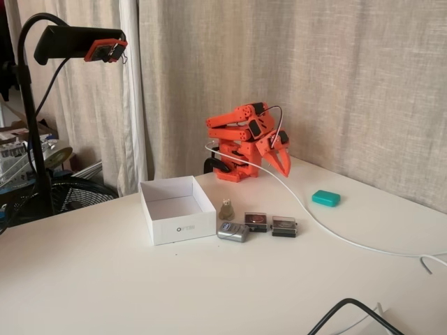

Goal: Grasp the green cube and put it in the bin.

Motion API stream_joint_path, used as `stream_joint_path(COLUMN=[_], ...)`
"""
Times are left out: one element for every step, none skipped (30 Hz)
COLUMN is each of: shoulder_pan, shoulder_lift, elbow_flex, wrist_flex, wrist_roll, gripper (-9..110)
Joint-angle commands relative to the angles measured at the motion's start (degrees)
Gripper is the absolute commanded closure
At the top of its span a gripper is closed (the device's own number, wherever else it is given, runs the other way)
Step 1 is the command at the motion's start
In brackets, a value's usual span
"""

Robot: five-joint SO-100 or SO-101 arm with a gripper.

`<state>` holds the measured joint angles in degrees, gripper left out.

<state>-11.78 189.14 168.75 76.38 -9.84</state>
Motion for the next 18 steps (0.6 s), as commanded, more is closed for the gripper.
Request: stream_joint_path(shoulder_pan=[-0.1, 0.0, 0.1, -1.0, -1.9, -2.4, -2.8, -2.6, -1.4, -0.2, 0.5, 1.1, 1.5, 1.8, 2.2, 2.4, 2.7, 2.7], shoulder_lift=[0.5, 0.5, 0.5, 0.5, 0.4, -1.0, -4.0, -9.0, -15.5, -22.0, -28.1, -33.4, -38.3, -42.9, -47.2, -50.5, -53.4, -56.0], elbow_flex=[-0.3, -0.3, -0.3, -0.3, -0.3, -0.4, -1.7, -4.1, -8.2, -13.7, -20.2, -27.0, -33.7, -39.9, -46.0, -51.4, -55.9, -59.9], wrist_flex=[0.1, 0.1, 0.1, 0.1, -0.4, -1.3, -1.6, -3.4, -5.4, -5.2, -2.6, 0.3, 1.1, 1.1, 1.8, 2.5, 3.0, 3.2], wrist_roll=[0.2, 0.2, 0.2, 0.2, 0.2, 0.3, 0.3, 0.3, 0.3, 0.3, 0.3, 0.3, 0.3, 0.3, 0.3, 0.3, 0.3, 0.2], gripper=[110, 110, 110, 109, 109, 107, 107, 107, 107, 107, 107, 104, 102, 102, 102, 102, 102, 102])
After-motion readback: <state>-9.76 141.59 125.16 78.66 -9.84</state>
